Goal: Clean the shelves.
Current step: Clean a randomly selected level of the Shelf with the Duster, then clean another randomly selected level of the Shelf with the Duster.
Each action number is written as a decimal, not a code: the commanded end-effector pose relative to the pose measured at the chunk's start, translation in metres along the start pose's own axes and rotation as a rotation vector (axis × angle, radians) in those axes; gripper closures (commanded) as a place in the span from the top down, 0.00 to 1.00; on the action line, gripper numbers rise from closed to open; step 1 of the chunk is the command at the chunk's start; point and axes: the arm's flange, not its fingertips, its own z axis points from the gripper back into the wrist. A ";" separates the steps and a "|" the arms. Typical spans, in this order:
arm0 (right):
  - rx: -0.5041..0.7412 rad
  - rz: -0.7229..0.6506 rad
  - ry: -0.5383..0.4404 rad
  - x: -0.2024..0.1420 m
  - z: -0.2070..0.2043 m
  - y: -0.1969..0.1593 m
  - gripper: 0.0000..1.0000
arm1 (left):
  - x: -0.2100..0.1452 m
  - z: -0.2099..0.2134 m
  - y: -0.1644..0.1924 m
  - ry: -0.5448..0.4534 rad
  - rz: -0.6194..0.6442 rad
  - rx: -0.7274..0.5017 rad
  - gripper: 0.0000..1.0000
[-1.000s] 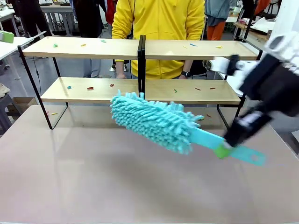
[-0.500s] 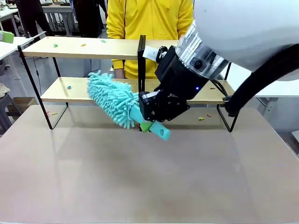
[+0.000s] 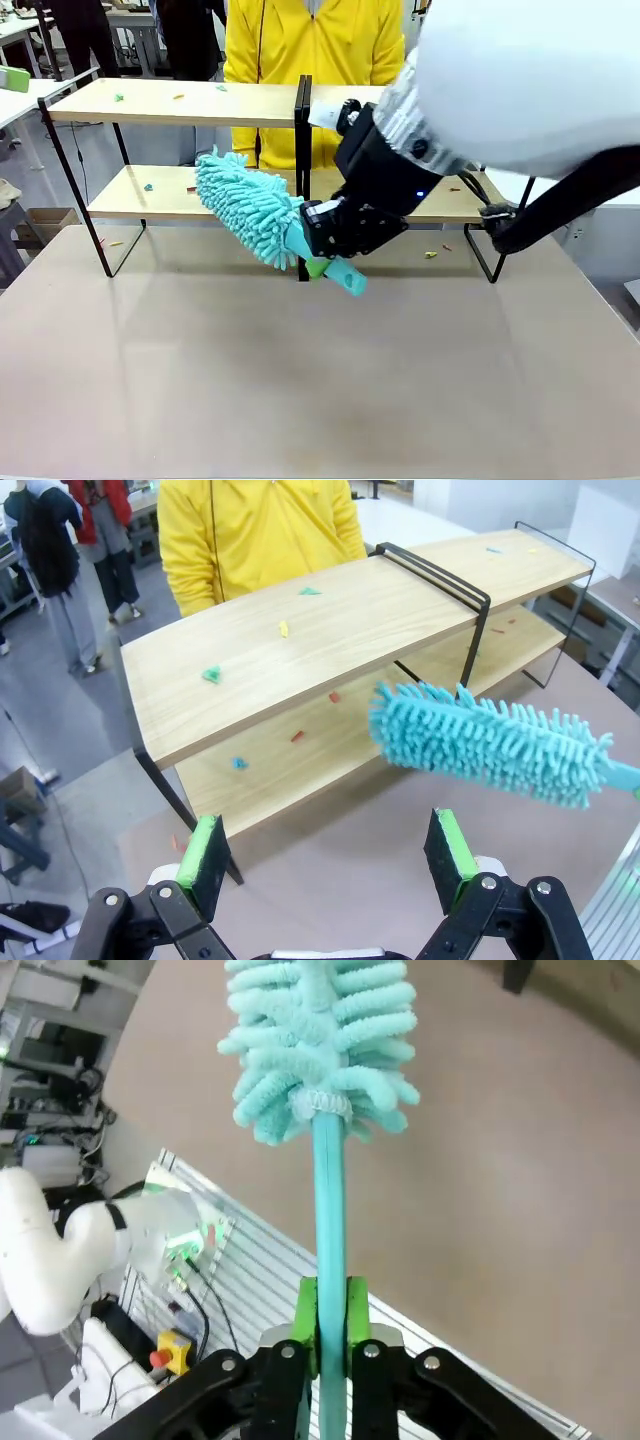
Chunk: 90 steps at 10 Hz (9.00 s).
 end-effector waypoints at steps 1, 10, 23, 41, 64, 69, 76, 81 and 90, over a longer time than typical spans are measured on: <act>-0.070 -0.050 -0.019 0.035 -0.019 0.024 0.13 | 0.000 0.000 -0.001 0.001 0.001 0.005 1.00; -0.191 -0.305 -0.173 0.128 -0.084 0.054 0.13 | 0.000 0.000 -0.001 0.001 0.001 0.005 1.00; -0.001 -0.235 0.018 0.165 -0.129 0.070 0.13 | 0.000 0.000 -0.001 0.001 0.001 0.005 1.00; 0.493 0.382 0.456 0.117 -0.054 -0.012 0.13 | 0.000 0.000 -0.001 0.001 0.001 0.005 1.00; 0.538 0.068 -0.455 -0.117 0.308 -0.169 0.13 | 0.000 0.000 -0.001 0.001 0.001 0.005 1.00; 0.284 0.102 -0.001 -0.156 0.252 -0.145 0.13 | 0.000 0.000 -0.001 0.001 0.001 0.005 1.00; 0.163 -0.049 0.334 -0.192 0.101 -0.160 0.13 | 0.000 0.000 -0.001 0.001 0.001 0.005 1.00; 0.181 -0.202 0.218 -0.111 0.011 -0.192 0.13 | 0.000 0.000 -0.001 0.001 0.001 0.005 1.00; 0.047 -0.347 0.050 -0.059 -0.053 -0.227 0.13 | 0.000 0.000 -0.001 0.001 0.001 0.005 1.00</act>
